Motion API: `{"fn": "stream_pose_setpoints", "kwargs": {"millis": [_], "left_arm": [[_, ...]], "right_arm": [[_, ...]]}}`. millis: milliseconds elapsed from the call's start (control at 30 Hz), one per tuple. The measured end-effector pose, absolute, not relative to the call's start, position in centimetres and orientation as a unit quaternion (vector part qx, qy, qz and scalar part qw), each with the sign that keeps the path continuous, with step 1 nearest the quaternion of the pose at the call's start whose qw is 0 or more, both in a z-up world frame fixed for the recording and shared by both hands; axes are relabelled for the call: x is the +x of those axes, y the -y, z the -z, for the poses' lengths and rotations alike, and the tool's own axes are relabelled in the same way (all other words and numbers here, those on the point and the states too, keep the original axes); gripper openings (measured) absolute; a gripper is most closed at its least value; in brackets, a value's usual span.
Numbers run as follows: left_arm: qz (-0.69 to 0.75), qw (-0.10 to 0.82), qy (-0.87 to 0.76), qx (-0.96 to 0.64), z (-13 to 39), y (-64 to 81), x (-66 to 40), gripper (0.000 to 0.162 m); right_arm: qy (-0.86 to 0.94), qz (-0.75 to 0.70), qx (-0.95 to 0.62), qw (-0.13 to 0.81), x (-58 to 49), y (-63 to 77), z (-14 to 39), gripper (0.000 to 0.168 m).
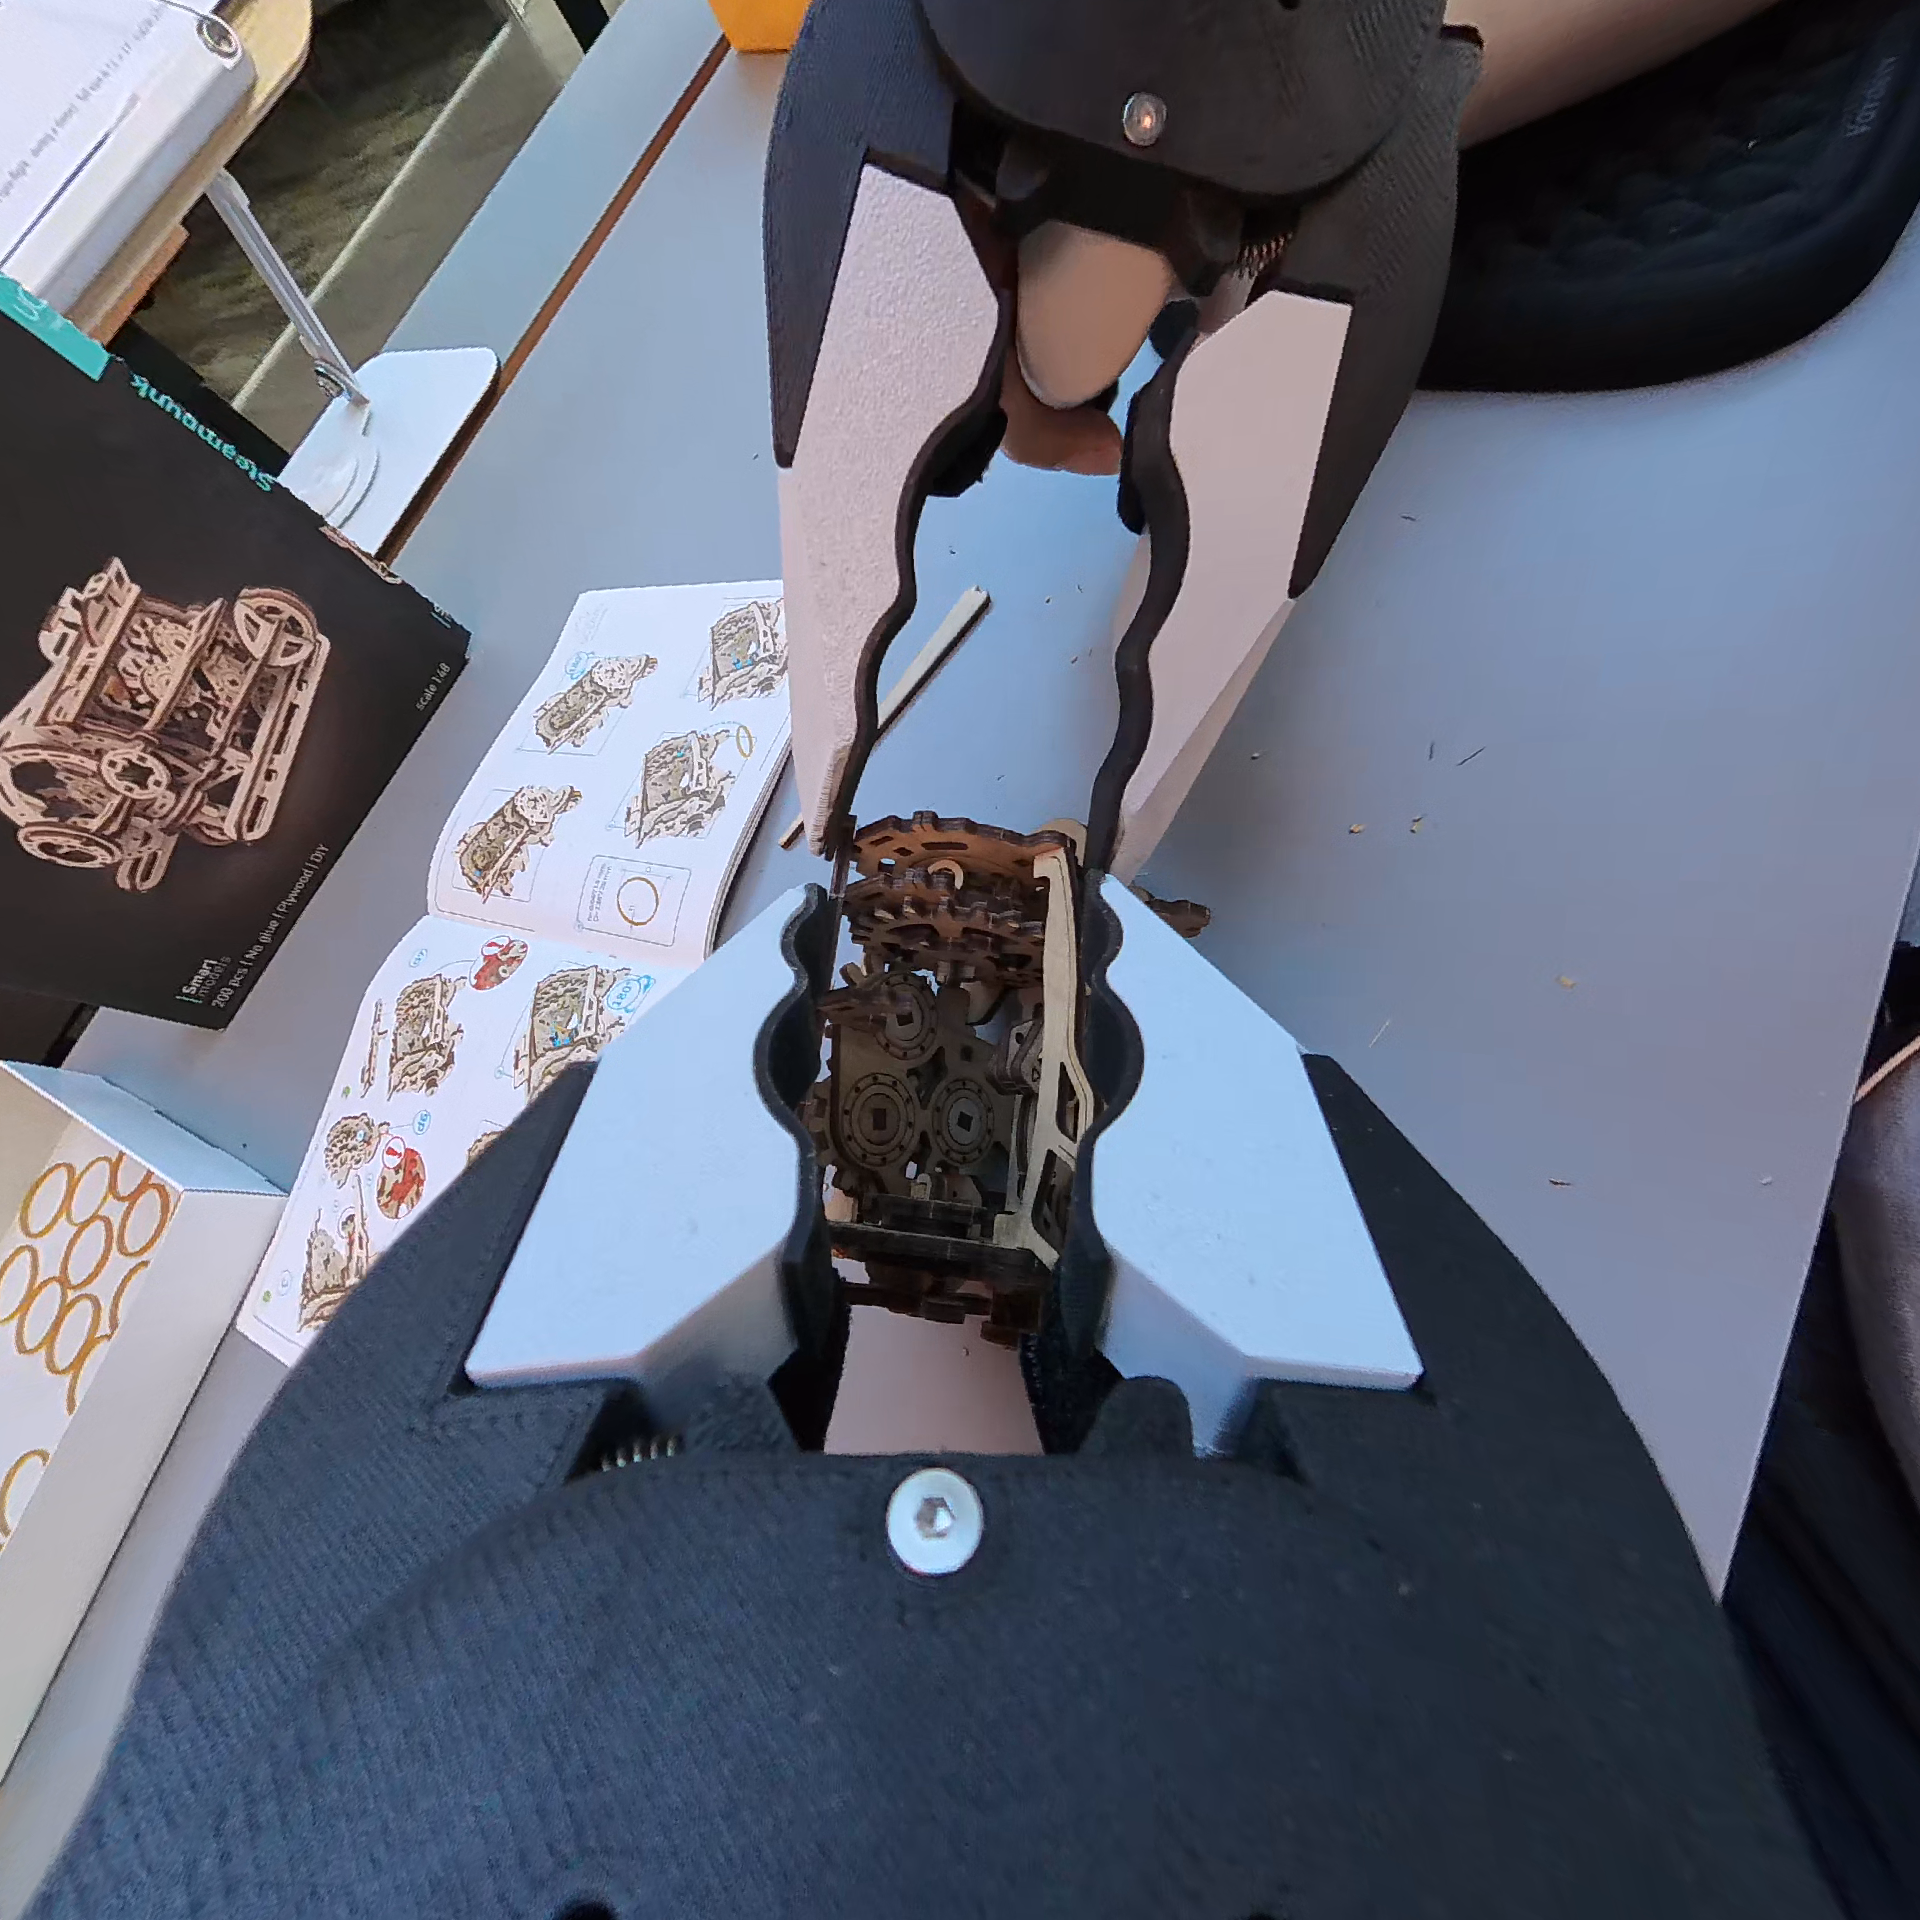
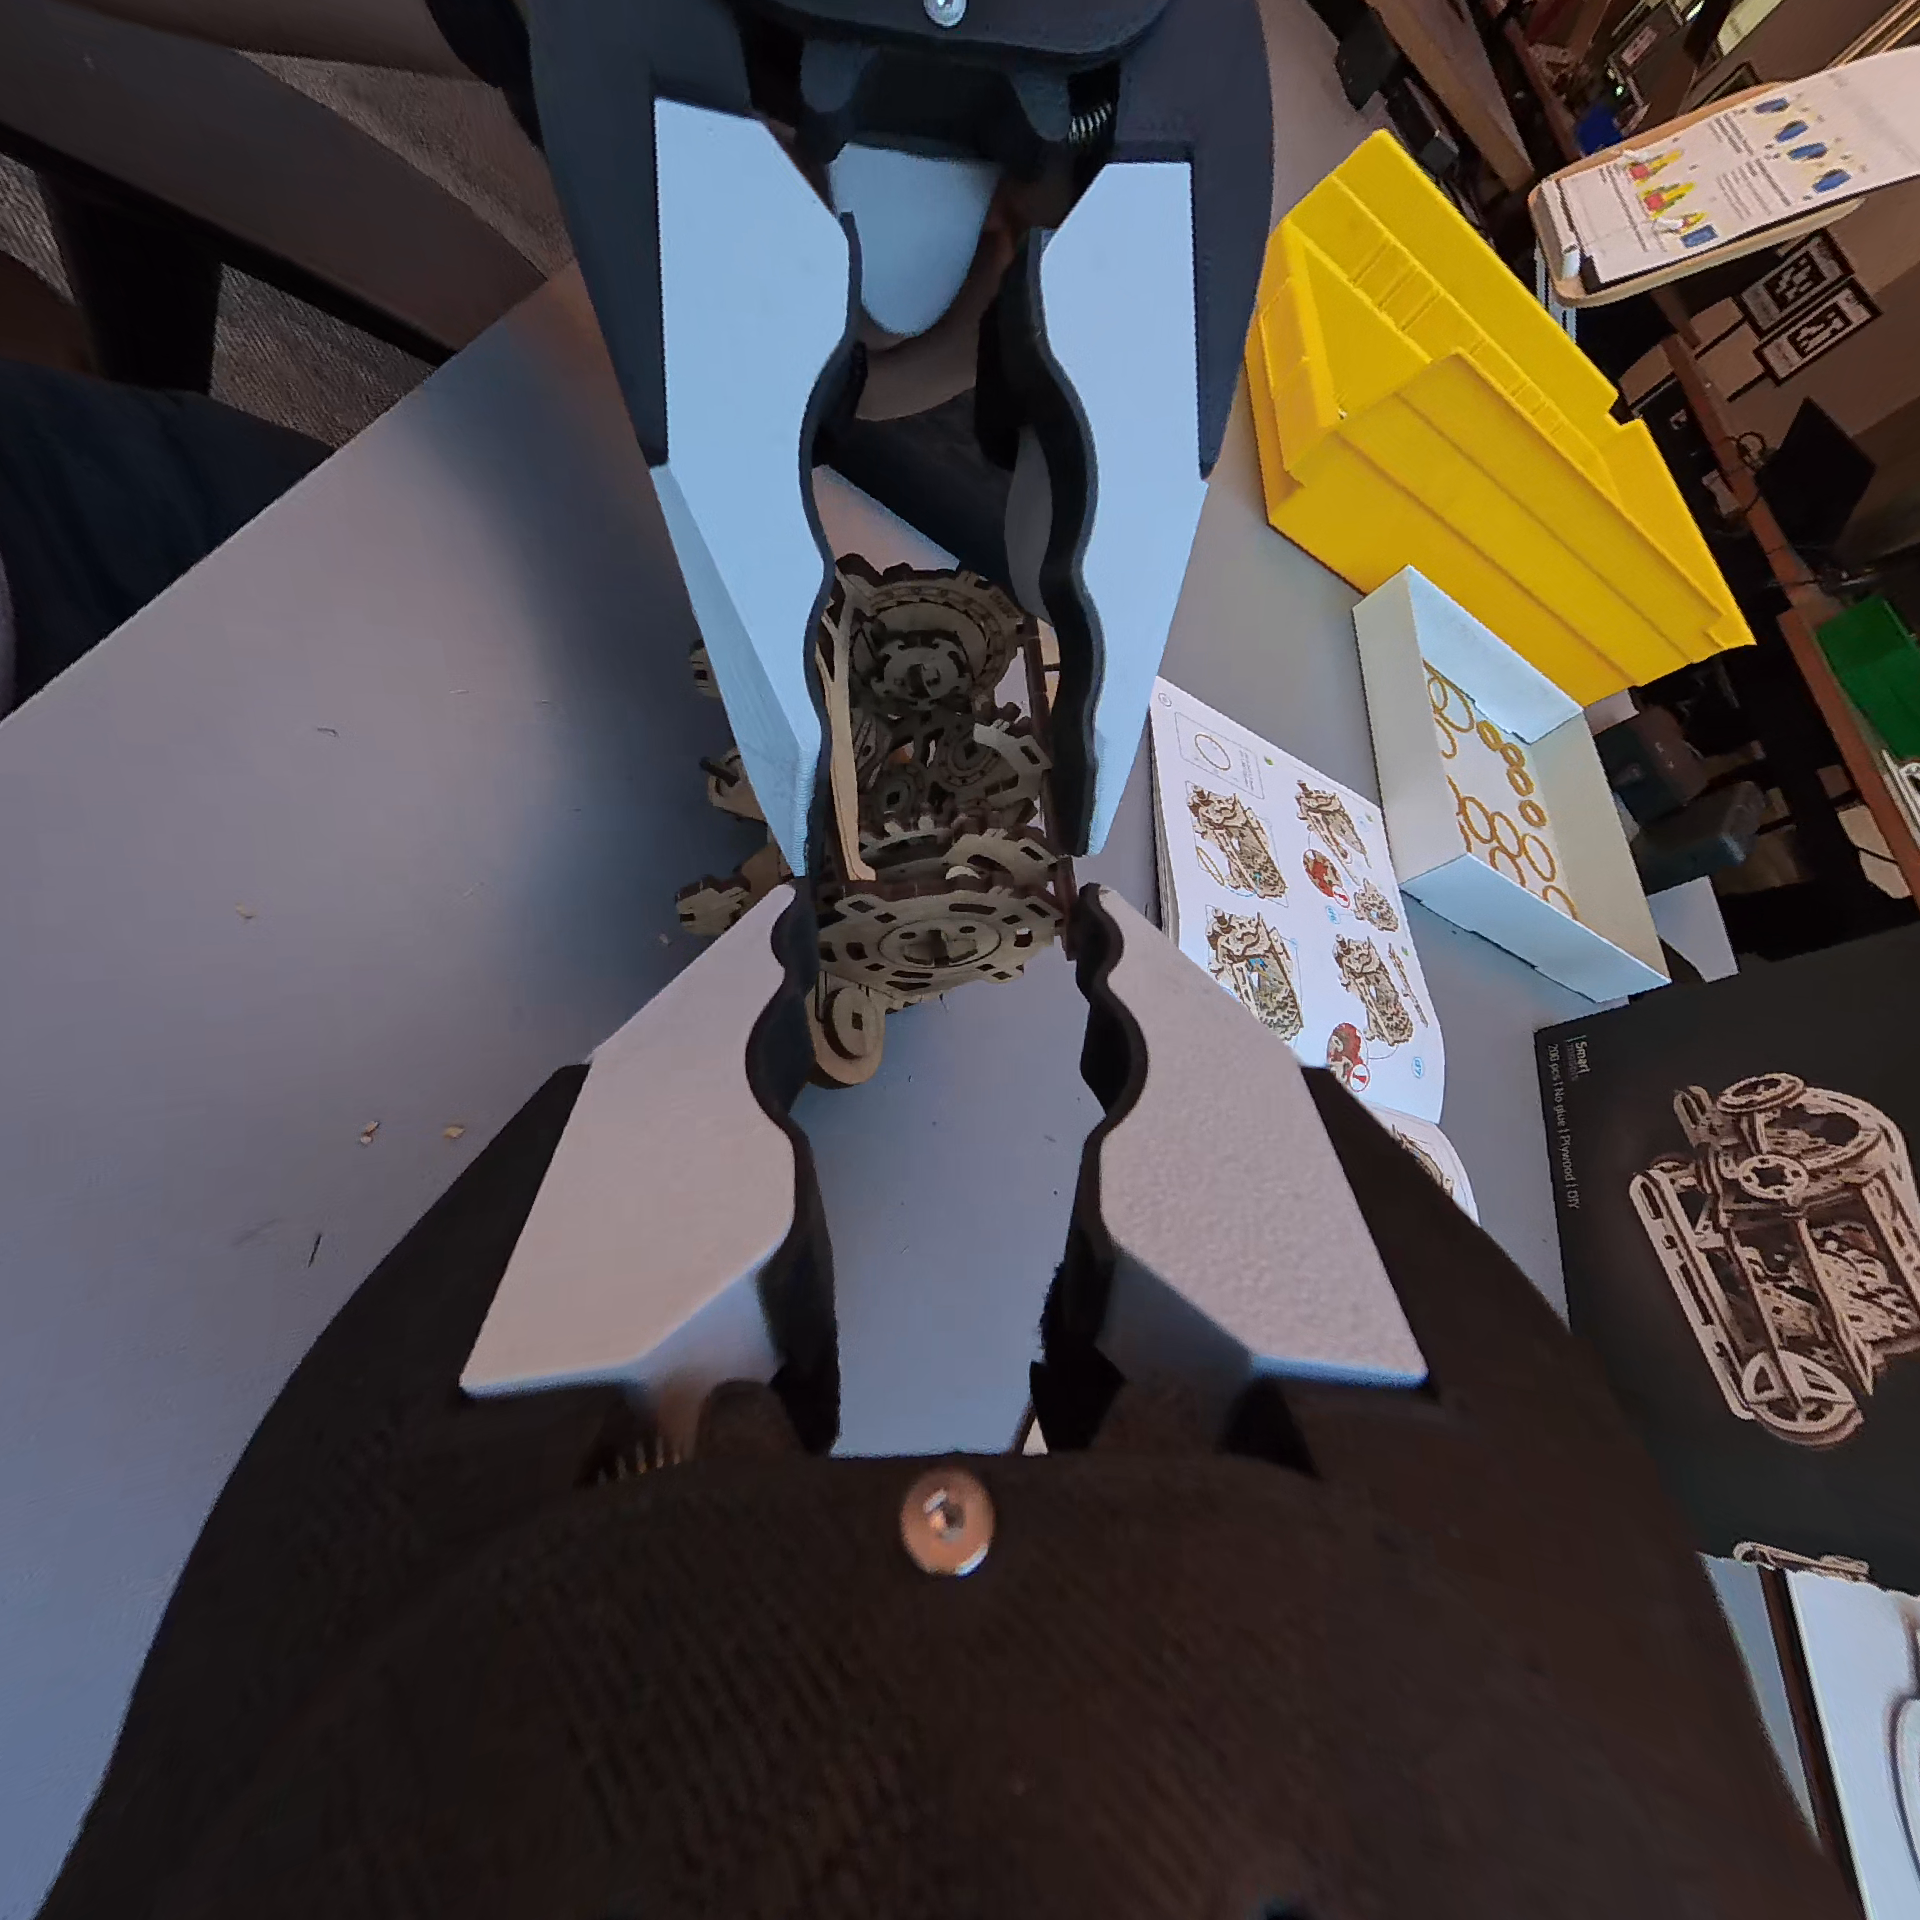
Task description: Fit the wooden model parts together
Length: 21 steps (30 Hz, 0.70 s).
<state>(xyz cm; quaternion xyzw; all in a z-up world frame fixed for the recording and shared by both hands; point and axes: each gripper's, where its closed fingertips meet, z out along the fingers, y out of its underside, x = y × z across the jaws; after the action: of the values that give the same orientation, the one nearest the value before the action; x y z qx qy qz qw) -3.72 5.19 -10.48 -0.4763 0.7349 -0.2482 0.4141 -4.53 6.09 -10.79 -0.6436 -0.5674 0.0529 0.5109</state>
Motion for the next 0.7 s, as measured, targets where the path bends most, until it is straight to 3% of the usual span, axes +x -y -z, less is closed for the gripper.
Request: {"fn": "stream_pose_setpoints", "kwargs": {"millis": [400,567,700], "left_arm": [[0.252,0.413,-0.736,-0.473,10.4,-5.2,-3.9,0.044],[0.249,0.469,-0.733,-0.425,9.1,-5.7,-4.2,0.012],[0.26,0.464,-0.72,-0.446,9.0,-6.0,-4.4,0.026]], "right_arm": [[0.544,-0.088,-0.665,0.503,-4.7,-6.2,10.9,0.049],[0.516,-0.166,-0.645,0.539,-4.1,-6.1,8.7,0.048],[0.501,-0.17,-0.658,0.536,-2.9,-6.6,9.2,0.048]]}}
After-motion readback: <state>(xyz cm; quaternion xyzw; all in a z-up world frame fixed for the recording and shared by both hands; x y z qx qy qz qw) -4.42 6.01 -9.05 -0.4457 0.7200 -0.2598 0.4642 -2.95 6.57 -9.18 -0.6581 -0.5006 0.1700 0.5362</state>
